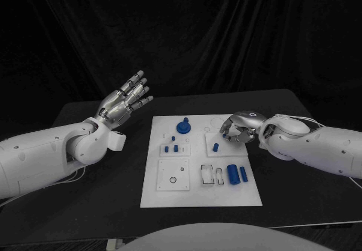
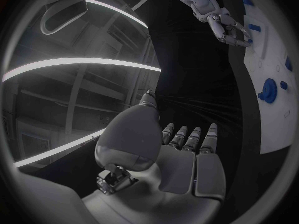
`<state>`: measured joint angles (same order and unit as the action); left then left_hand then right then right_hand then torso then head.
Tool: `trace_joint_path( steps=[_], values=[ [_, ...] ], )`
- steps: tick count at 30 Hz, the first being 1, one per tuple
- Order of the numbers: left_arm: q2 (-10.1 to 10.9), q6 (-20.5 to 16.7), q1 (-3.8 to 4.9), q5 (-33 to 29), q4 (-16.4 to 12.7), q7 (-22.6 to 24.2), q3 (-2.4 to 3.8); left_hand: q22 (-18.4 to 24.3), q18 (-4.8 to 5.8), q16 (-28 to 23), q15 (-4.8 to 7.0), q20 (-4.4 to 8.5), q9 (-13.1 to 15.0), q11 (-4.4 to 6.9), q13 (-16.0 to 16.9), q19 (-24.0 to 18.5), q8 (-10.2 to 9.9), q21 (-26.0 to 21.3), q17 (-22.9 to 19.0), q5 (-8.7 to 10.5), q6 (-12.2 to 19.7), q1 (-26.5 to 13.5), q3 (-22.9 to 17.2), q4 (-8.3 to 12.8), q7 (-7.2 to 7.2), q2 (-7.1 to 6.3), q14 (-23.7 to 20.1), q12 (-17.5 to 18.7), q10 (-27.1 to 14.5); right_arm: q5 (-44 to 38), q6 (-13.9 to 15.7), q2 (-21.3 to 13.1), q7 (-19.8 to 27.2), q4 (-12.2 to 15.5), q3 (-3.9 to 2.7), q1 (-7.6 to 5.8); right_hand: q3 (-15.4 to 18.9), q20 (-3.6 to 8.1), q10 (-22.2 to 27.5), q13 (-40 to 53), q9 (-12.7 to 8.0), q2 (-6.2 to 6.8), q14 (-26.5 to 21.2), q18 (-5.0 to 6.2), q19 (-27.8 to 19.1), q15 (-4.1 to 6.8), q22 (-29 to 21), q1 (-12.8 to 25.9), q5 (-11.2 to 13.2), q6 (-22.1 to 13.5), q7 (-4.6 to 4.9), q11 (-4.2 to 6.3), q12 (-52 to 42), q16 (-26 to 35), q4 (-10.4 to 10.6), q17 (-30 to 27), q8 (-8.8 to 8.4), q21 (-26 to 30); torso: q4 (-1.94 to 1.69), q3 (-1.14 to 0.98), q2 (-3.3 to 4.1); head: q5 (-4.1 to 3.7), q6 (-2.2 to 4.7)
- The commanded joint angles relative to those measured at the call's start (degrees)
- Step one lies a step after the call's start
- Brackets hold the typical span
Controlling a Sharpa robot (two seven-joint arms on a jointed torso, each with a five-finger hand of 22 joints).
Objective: Assemble the parts on the task board
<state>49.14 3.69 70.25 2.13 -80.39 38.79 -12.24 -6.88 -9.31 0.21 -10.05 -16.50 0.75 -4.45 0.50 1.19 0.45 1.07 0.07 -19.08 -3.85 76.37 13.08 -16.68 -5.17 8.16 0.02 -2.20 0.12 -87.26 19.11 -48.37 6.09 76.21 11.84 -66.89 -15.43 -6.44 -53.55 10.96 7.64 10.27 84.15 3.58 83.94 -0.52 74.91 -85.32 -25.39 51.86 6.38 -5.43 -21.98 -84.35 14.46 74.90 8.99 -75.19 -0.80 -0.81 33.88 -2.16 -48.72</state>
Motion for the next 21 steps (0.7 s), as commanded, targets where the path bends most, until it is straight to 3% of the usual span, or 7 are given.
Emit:
trace_joint_path(
  steps=[1,4,13,21],
  values=[
    [-0.03,1.02,-0.14,-0.47,-0.02,6.60,0.07,-0.07,-0.51,-0.21,-0.63,-0.35,0.01,-0.40,0.07,0.11,0.33,0.03,-0.07,-0.67,-0.14,0.70,-0.38,0.00,0.59,0.04,-0.02,-0.37,-0.03,-0.45,-0.62,0.17,-1.47,-0.15,-0.04,0.16,-0.39,0.03,0.21,0.23,0.13,0.03,2.42,0.11,-0.22,0.04,10.18,0.67,1.48,-0.18,-0.47,0.23,-0.57,0.22,-0.12,4.16,0.00,0.22,-0.01,-0.01,-0.01,-0.07,-0.15],
    [-0.04,1.14,-0.22,-0.47,0.05,6.46,0.06,-0.09,-0.41,-0.21,-0.82,-0.38,0.03,-0.48,0.08,0.17,0.34,0.05,-0.07,-1.59,-0.23,1.43,-0.42,0.00,0.77,0.12,-0.02,-0.45,-0.03,-0.54,-0.65,0.37,-1.84,-0.32,-0.04,0.18,-0.34,0.09,0.22,0.57,0.44,0.01,2.44,0.10,-0.21,0.10,10.18,0.95,2.63,0.22,-0.66,0.32,-1.22,0.19,-0.26,4.18,0.30,0.21,-0.01,0.00,0.01,-0.09,-0.19],
    [-0.10,1.55,-0.35,-0.47,0.13,6.16,0.06,-0.27,-0.25,-0.21,-1.35,-0.44,0.05,-0.70,0.10,0.28,0.36,0.10,-0.07,-2.04,-0.34,1.80,-0.34,-0.06,0.99,0.31,-0.02,-0.56,-0.02,-1.63,-0.64,0.83,-3.11,-0.68,-0.04,0.29,0.10,0.44,0.30,1.81,1.53,-0.06,2.42,0.15,-0.24,0.52,10.12,1.47,4.41,1.21,-1.27,0.73,-3.22,0.21,-0.82,4.08,1.18,0.36,0.02,0.01,0.01,0.02,-0.33],
    [-0.17,1.79,-0.44,-0.47,0.21,6.03,0.06,-0.44,0.05,-0.21,-1.87,-0.49,0.06,-0.88,0.12,0.41,0.38,0.16,-0.07,-2.51,-0.45,2.06,-0.22,-0.06,1.22,0.50,-0.02,-0.67,-0.01,-2.59,-1.69,1.24,-3.87,-1.07,-0.04,0.40,-0.34,0.92,2.10,3.53,3.95,-0.57,2.27,0.24,-0.40,0.97,9.96,0.90,1.61,2.46,-1.60,0.91,-5.48,0.46,-2.59,3.62,2.81,0.87,0.02,0.00,-0.01,0.22,-0.54]
  ],
)
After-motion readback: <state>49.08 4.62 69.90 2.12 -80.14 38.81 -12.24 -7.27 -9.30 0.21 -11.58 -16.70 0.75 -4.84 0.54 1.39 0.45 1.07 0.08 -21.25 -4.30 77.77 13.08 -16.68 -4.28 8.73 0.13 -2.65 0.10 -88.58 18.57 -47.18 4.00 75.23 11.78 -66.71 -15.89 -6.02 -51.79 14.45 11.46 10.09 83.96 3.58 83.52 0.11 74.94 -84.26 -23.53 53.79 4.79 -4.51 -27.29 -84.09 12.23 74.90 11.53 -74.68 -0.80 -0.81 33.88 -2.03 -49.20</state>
